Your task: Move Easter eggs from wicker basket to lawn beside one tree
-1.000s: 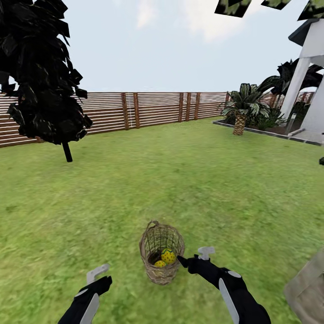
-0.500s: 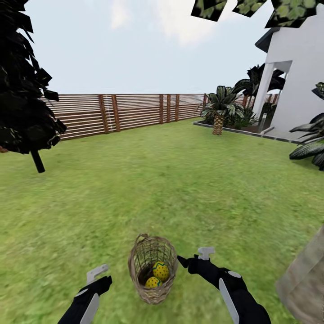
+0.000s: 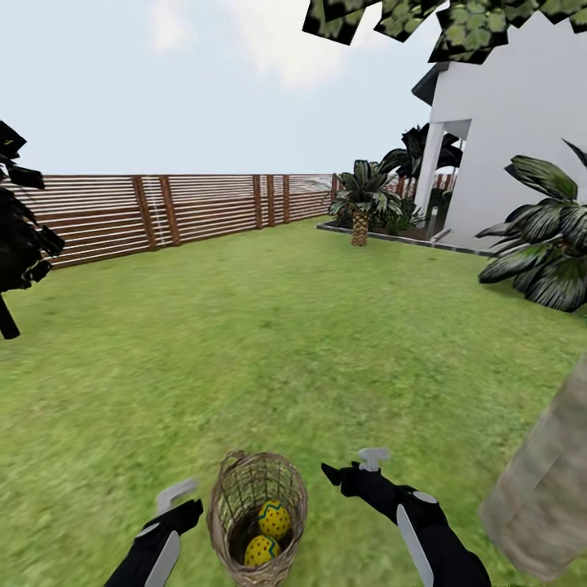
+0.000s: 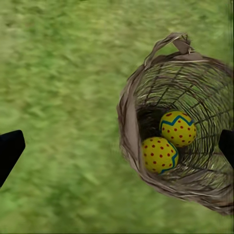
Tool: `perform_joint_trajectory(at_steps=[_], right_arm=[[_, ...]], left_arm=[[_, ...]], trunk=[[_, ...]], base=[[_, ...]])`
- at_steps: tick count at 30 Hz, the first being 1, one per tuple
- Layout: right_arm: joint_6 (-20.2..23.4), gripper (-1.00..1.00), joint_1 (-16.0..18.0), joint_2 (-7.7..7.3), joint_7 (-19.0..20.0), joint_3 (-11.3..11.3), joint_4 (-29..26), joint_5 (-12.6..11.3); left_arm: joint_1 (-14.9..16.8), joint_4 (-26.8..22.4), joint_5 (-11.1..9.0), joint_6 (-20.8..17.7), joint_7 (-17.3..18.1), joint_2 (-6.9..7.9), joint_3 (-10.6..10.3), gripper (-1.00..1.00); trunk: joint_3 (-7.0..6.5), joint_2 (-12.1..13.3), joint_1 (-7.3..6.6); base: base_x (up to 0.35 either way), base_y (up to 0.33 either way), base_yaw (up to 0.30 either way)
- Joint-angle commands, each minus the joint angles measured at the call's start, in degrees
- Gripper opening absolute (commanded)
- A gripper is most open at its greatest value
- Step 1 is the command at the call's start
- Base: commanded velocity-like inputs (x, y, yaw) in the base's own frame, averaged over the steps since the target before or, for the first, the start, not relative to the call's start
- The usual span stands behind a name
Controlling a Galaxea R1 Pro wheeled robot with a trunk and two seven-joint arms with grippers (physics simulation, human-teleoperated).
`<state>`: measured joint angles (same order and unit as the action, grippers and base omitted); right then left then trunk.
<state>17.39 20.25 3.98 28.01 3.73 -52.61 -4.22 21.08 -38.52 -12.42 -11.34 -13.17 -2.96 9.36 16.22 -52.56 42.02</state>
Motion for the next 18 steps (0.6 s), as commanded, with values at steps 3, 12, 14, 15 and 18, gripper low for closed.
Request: perform_joint_trajectory(at_steps=[3, 12, 14, 15, 18], right_arm=[[0.54, 1.00, 0.05, 0.07, 0.24, 0.22, 0.08, -0.44], [0.61, 1.00, 0.05, 0.08, -0.07, 0.20, 0.12, -0.29], [0.57, 1.00, 0.05, 0.03, -0.11, 0.24, 0.10, -0.34], [0.57, 1.00, 0.05, 0.02, -0.11, 0.26, 0.10, -0.36], [0.55, 1.00, 0.05, 0.02, 0.05, 0.26, 0.12, -0.41]], left_arm=[[0.01, -0.15, -0.62, -0.27, -0.19, -0.03, 0.07, 1.00], [0.01, -0.15, -0.67, -0.26, -0.19, -0.03, 0.05, 1.00], [0.01, -0.15, -0.67, -0.26, -0.19, -0.03, 0.05, 1.00], [0.01, -0.15, -0.67, -0.26, -0.19, -0.03, 0.05, 1.00], [0.01, -0.15, -0.67, -0.26, -0.19, -0.03, 0.05, 1.00]], trunk=[[-0.08, -0.05, 0.02], [-0.22, -0.05, 0.02], [-0.22, -0.05, 0.02], [-0.22, -0.05, 0.02], [-0.23, -0.05, 0.02]], base=[[0.055, 0.006, -0.259], [0.011, 0.001, -0.080], [0.001, 0.000, -0.008], [0.001, 0.007, -0.005], [0.003, 0.058, -0.006]])
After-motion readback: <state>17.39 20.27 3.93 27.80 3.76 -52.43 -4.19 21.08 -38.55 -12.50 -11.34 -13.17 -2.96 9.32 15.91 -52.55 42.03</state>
